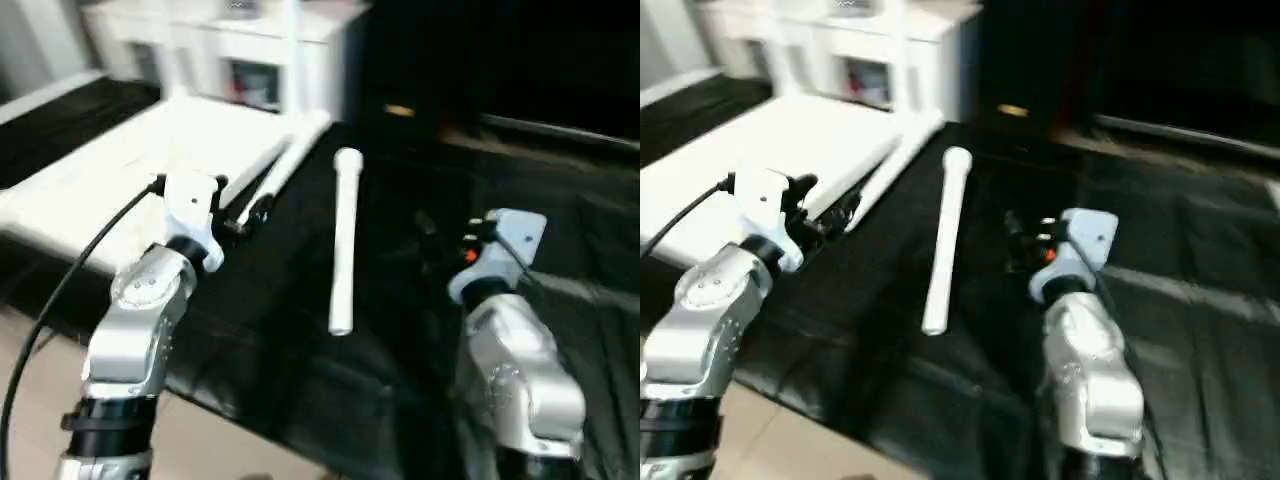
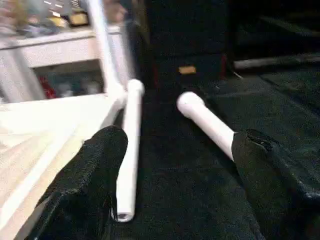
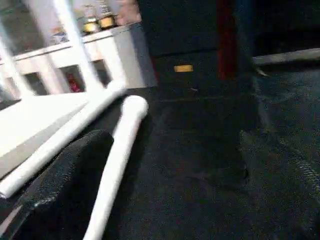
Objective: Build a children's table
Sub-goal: Pick table leg
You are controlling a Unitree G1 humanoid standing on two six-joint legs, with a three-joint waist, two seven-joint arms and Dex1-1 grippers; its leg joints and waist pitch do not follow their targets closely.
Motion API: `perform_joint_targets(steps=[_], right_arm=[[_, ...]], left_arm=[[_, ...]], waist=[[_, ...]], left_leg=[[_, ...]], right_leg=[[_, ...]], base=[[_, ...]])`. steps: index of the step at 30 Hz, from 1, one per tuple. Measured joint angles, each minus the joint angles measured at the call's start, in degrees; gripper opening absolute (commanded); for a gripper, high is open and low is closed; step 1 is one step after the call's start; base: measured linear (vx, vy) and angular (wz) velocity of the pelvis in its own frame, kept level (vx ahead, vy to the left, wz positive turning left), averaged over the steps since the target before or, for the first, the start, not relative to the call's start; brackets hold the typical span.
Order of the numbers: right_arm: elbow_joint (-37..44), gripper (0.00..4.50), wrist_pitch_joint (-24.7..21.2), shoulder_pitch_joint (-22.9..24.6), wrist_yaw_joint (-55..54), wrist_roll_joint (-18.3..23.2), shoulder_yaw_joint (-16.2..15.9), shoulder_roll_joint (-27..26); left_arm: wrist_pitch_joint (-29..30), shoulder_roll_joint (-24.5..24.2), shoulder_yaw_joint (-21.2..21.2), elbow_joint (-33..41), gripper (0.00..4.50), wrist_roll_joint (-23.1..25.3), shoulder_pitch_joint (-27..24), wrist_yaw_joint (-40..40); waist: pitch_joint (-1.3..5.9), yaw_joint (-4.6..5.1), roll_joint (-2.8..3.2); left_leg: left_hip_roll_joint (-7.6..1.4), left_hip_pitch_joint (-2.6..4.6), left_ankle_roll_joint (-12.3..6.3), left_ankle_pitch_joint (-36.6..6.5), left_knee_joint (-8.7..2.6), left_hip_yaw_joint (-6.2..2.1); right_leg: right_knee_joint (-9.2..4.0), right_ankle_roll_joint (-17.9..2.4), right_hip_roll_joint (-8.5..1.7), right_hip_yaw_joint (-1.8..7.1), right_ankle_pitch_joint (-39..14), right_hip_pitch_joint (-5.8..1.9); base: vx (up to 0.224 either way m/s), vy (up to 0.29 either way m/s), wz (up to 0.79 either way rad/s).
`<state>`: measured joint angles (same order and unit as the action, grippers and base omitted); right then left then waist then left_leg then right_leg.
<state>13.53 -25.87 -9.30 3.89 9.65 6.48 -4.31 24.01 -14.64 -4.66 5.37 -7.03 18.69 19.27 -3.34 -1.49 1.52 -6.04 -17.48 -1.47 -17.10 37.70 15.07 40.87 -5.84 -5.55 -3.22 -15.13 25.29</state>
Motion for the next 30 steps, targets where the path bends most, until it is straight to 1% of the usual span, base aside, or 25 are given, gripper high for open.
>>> perform_joint_targets(steps=[1,2,3,4,5,6,7,8,10,12,13,14,15,16,18,19,20,21,22,23,25,26,27,29,30], right_arm=[[0.05,4.42,-0.25,-0.01,-0.16,0.02,0.12,-0.01],[0.07,4.42,-0.48,0.01,-0.24,0.03,0.31,-0.01],[0.09,4.42,-0.74,0.03,-0.30,0.04,0.71,0.07],[0.10,4.42,-0.95,0.04,-0.38,0.04,1.30,0.37],[0.08,4.42,-1.10,0.08,-0.47,0.04,1.71,0.49],[0.12,4.42,-1.10,0.05,-0.52,0.04,1.77,0.49],[0.21,4.42,-1.10,0.04,-0.74,0.05,1.78,0.50],[0.23,4.42,-1.14,0.00,-0.87,0.05,1.76,0.43],[0.17,4.42,-1.30,0.02,-0.95,0.10,1.21,0.34],[0.18,4.42,-1.42,-0.52,-0.86,0.90,-0.56,0.40],[0.18,4.42,-1.51,-0.58,-0.83,1.01,-0.85,0.43],[0.18,4.42,-1.53,-0.93,-0.83,1.02,-0.74,0.51],[0.16,4.42,-1.58,-0.97,-0.83,1.01,-0.61,0.65],[0.14,4.42,-1.60,-0.86,-0.85,0.99,-0.06,0.85],[-0.13,4.42,-1.63,-0.92,-0.87,0.81,1.14,1.99],[-0.14,4.42,-1.64,-0.92,-0.86,0.77,1.22,1.99],[-0.32,4.42,-1.72,-0.91,-0.77,0.76,1.00,1.69],[-0.33,4.42,-1.72,-0.95,-0.74,0.76,0.79,1.20],[-0.39,4.42,-1.76,-1.03,-0.64,0.75,0.23,1.04],[-0.40,4.42,-1.77,-1.26,-0.19,0.77,-0.74,0.99],[-0.40,4.42,-1.78,-1.72,-0.15,0.77,-1.03,1.34],[-0.30,4.42,-1.79,-2.35,-0.15,0.79,-1.22,2.12],[-0.16,4.42,-2.04,-1.99,-0.17,0.77,-1.03,2.92],[-0.99,4.42,-2.98,-1.36,0.07,0.73,-0.17,4.40],[-0.99,4.42,-3.24,-1.31,0.41,0.74,-0.21,4.68]], left_arm=[[0.17,-0.03,-0.01,0.46,3.82,0.02,0.01,-0.11],[0.58,0.16,0.21,0.64,3.82,0.03,0.03,-0.17],[0.97,0.18,0.64,0.67,3.82,0.04,0.10,-0.19],[1.28,0.34,1.00,0.71,3.82,0.05,0.11,-0.20],[1.91,0.42,1.20,0.71,3.82,0.05,-0.01,-0.20],[2.09,0.41,1.21,0.74,3.82,0.05,0.02,-0.22],[2.23,0.41,1.20,1.20,3.82,0.05,0.04,-0.29],[2.31,0.35,1.17,1.52,3.82,0.05,0.09,-0.41],[2.72,-0.11,0.93,1.58,3.82,0.03,-0.32,-0.69],[3.22,-1.13,-0.24,1.54,3.82,0.05,-0.51,-0.97],[3.22,-1.27,-0.63,1.54,3.82,0.05,-0.53,-1.02],[3.22,-1.22,-0.85,1.57,3.82,0.05,-0.55,-1.07],[3.22,-1.07,-0.69,1.57,3.82,0.03,-0.53,-1.07],[3.23,-0.51,-0.03,1.52,3.82,0.01,-0.38,-1.05],[3.25,-0.09,1.02,1.56,3.82,-0.07,-0.83,-0.95],[3.25,-0.21,0.90,1.56,3.82,-0.06,-0.87,-0.98],[3.25,-0.65,0.49,1.56,3.82,-0.06,-1.18,-0.99],[3.30,-0.95,0.01,1.52,3.82,-0.05,-1.46,-1.01],[3.34,-1.27,-0.60,1.53,3.82,-0.05,-2.04,-1.08],[3.52,-1.62,-1.25,1.48,3.82,-0.03,-2.43,-1.28],[3.58,-1.69,-1.39,1.74,3.82,-0.06,-2.39,-1.44],[3.62,-1.33,-1.45,1.86,3.82,-0.04,-2.18,-1.54],[3.83,-0.32,-0.51,1.77,3.82,-0.10,-2.01,-1.57],[4.24,-0.07,0.43,2.33,3.82,-0.38,-2.81,-1.58],[4.30,-0.18,0.34,2.52,3.82,-0.39,-2.78,-1.70]], waist=[[0.04,0.06,-0.75],[0.09,0.04,-0.99],[0.13,-0.50,-0.85],[0.11,-1.11,-0.74],[0.17,-1.34,-0.55],[0.22,-1.20,-0.49],[0.43,-0.96,-0.12],[0.73,-0.48,0.63],[0.68,0.54,0.58],[0.85,1.73,0.19],[0.86,1.95,0.09],[1.03,2.35,-0.59],[1.08,2.27,-0.84],[1.05,1.95,-0.83],[1.10,1.11,-0.01],[1.14,1.22,0.31],[1.08,1.81,0.08],[1.08,2.82,-0.10],[1.10,3.13,-0.25],[1.18,3.54,-0.38],[1.60,3.49,-1.38],[2.07,3.17,-2.69],[1.76,2.51,-1.91],[1.52,1.59,-1.11],[1.53,1.75,-1.07]], left_leg=[[0.02,0.39,-0.18,-0.12,-0.15,1.60],[0.08,0.50,-0.10,-0.22,-0.45,2.74],[0.29,0.13,1.89,-1.49,0.58,1.99],[1.24,-0.75,2.83,-2.49,3.55,-1.94],[1.62,-1.47,3.04,-2.36,6.78,-7.41],[1.46,-1.59,3.36,-2.17,6.93,-9.43],[0.42,-1.68,3.57,-2.04,5.34,-11.71],[-1.21,-1.61,6.53,-0.78,2.56,-12.04],[-0.81,-0.83,4.97,-1.02,1.69,-9.61],[-0.78,-0.23,2.71,-0.34,0.24,-6.03],[-0.76,0.06,2.31,-0.36,-0.13,-4.54],[-0.77,0.46,1.94,-0.34,-0.71,-2.39],[-0.61,0.48,1.88,-0.57,-0.68,-1.56],[-0.08,0.03,1.16,-1.26,0.76,-2.47],[0.81,-1.04,1.90,-3.00,5.10,-8.38],[0.68,-1.25,2.96,-3.63,4.47,-10.22],[0.93,-1.40,3.62,-4.21,4.59,-9.56],[1.19,-0.86,2.13,-3.89,3.75,-8.29],[1.25,-0.55,0.90,-3.26,2.65,-6.58],[1.26,-0.11,0.10,-2.83,1.66,-5.07],[1.52,0.54,-0.70,-2.02,-0.49,-2.05],[2.53,0.38,-0.81,-1.88,-0.73,-0.59],[2.79,-0.64,-0.13,-2.38,1.82,-2.61],[2.03,-2.69,1.95,-2.45,7.84,-10.40],[0.76,-3.00,3.06,-1.80,6.73,-12.04]], right_leg=[[0.22,0.92,-0.68,-1.08,-0.18,-1.47],[-0.79,3.29,-0.79,-0.48,-0.24,-1.39],[-2.19,5.11,-0.77,0.46,1.24,-1.40],[-2.92,5.96,-0.38,1.59,3.04,-1.40],[-3.09,6.38,0.36,3.10,3.50,-1.44],[-3.20,6.69,0.63,3.86,3.75,-1.43],[-3.73,7.18,1.67,5.62,4.40,-1.33],[-4.32,8.04,2.94,7.44,4.99,-1.19],[-5.24,6.41,2.97,9.31,3.90,-0.12],[-2.83,1.28,0.29,3.76,0.91,0.60],[-2.64,0.45,0.17,1.80,0.91,0.49],[-3.28,-0.42,-0.19,1.53,2.04,0.22],[-4.59,0.87,-0.92,2.52,3.35,0.07],[-6.16,4.54,-0.59,4.25,5.69,-0.34],[-6.95,8.06,0.69,6.82,7.31,-0.41],[-7.04,8.16,1.65,8.05,7.31,-0.21],[-7.81,8.37,2.65,10.45,7.19,-0.21],[-7.57,6.85,2.81,10.62,5.70,0.84],[-5.60,4.31,1.82,8.27,3.35,1.95],[-1.66,2.49,1.08,3.59,1.83,2.65],[-1.39,0.44,1.10,-1.22,1.57,1.56],[-3.80,2.14,1.08,-0.64,3.60,-0.05],[-4.59,3.97,0.88,0.08,4.37,-0.16],[-5.09,4.53,0.90,1.38,5.01,-0.71],[-5.22,5.01,0.60,1.37,5.23,-0.86]], base=[[-0.058,0.178,-0.69],[-0.028,0.140,-0.70],[-0.028,0.140,-0.70],[-0.012,0.158,-0.78],[-0.009,0.159,-0.79],[-0.009,0.159,-0.79],[-0.036,0.161,-0.59],[-0.052,0.231,-0.48],[-0.046,0.244,-0.49],[-0.045,0.245,-0.62],[-0.046,0.232,-0.67],[-0.037,0.185,-0.63],[-0.037,0.185,-0.63],[-0.042,0.203,-0.55],[-0.029,0.219,-0.66],[-0.033,0.207,-0.70],[-0.030,0.221,-0.47],[-0.030,0.221,-0.47],[-0.029,0.235,-0.51],[-0.056,0.218,-0.59],[-0.045,0.198,-0.61],[-0.022,0.159,-0.56],[-0.022,0.159,-0.56],[-0.012,0.155,-0.42],[-0.013,0.159,-0.35]])
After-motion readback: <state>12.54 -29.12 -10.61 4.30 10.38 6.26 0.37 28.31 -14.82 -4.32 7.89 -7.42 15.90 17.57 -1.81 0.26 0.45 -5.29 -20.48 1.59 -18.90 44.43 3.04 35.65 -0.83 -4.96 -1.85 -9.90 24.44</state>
